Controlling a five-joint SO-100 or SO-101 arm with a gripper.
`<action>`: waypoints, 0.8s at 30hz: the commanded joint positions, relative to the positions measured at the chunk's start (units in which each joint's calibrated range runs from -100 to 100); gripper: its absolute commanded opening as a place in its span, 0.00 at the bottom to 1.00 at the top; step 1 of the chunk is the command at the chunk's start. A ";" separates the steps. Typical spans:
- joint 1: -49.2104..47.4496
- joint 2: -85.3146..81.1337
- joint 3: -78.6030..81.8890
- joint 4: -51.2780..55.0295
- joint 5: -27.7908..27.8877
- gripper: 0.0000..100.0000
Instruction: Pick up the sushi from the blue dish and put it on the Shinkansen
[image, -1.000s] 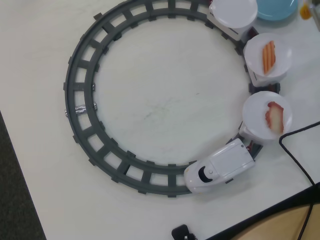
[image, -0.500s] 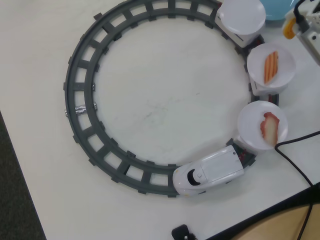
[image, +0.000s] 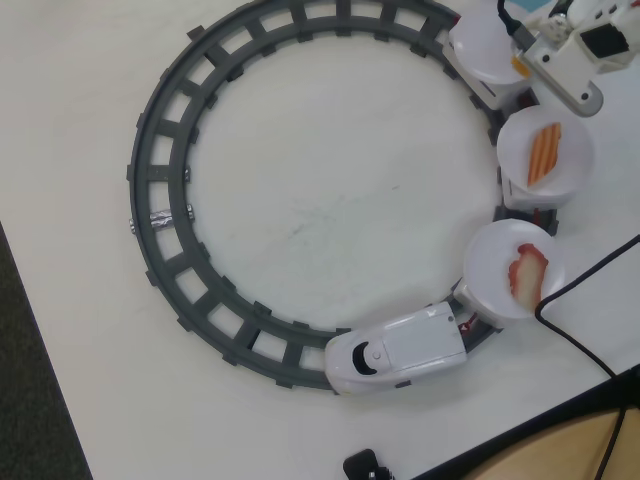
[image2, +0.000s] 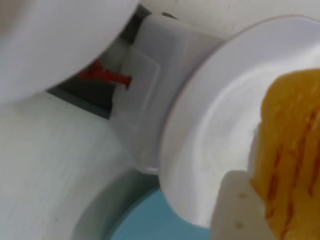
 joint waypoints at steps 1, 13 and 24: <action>0.18 0.43 -3.57 -0.56 0.30 0.02; 0.18 2.60 1.37 -0.99 0.30 0.03; 0.26 1.68 8.01 0.38 -0.28 0.11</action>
